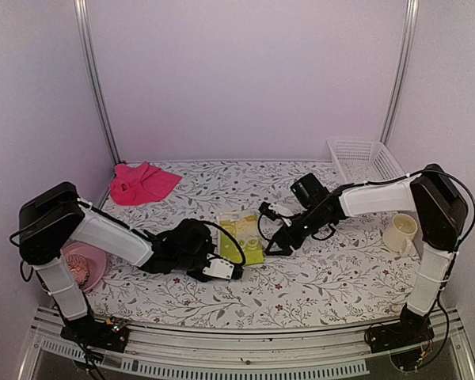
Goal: Roll the towels
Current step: Roll the towel at the center of the board.
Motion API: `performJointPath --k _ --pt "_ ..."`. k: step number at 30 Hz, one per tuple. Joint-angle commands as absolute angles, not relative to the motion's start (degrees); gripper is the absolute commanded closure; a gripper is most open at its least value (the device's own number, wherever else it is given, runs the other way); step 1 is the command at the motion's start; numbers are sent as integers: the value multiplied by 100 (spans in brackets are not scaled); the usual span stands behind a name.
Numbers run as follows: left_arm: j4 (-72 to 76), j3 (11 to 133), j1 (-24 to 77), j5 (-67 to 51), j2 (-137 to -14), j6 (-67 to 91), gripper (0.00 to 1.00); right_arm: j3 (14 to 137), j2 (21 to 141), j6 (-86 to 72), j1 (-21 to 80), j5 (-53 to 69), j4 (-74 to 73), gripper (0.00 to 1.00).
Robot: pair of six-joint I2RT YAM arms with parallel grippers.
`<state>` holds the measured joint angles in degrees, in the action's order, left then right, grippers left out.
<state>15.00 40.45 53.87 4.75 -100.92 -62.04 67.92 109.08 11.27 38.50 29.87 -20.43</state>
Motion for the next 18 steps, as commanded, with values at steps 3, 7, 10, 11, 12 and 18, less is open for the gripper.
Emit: performJointPath --k 3,7,10,11,12,18 --pt "-62 4466 5210 -170 -10206 -5657 100 5331 9597 2217 4401 2292 -485 20" --pt "-380 4657 5101 -448 -10254 -5515 100 4626 9190 3027 4868 1985 390 19" --pt "-654 4812 5008 -666 -10297 -5414 100 4285 9145 3904 5244 1466 947 18" --pt "-745 4862 4963 -735 -10320 -5402 100 4234 9168 4041 5295 1369 1090 18" --pt "-839 4913 4927 -835 -10333 -5393 100 4228 9213 4189 5334 1270 1202 19" --pt "-1465 5326 4657 -1339 -10503 -5342 100 4304 9685 4698 5552 578 1640 22"
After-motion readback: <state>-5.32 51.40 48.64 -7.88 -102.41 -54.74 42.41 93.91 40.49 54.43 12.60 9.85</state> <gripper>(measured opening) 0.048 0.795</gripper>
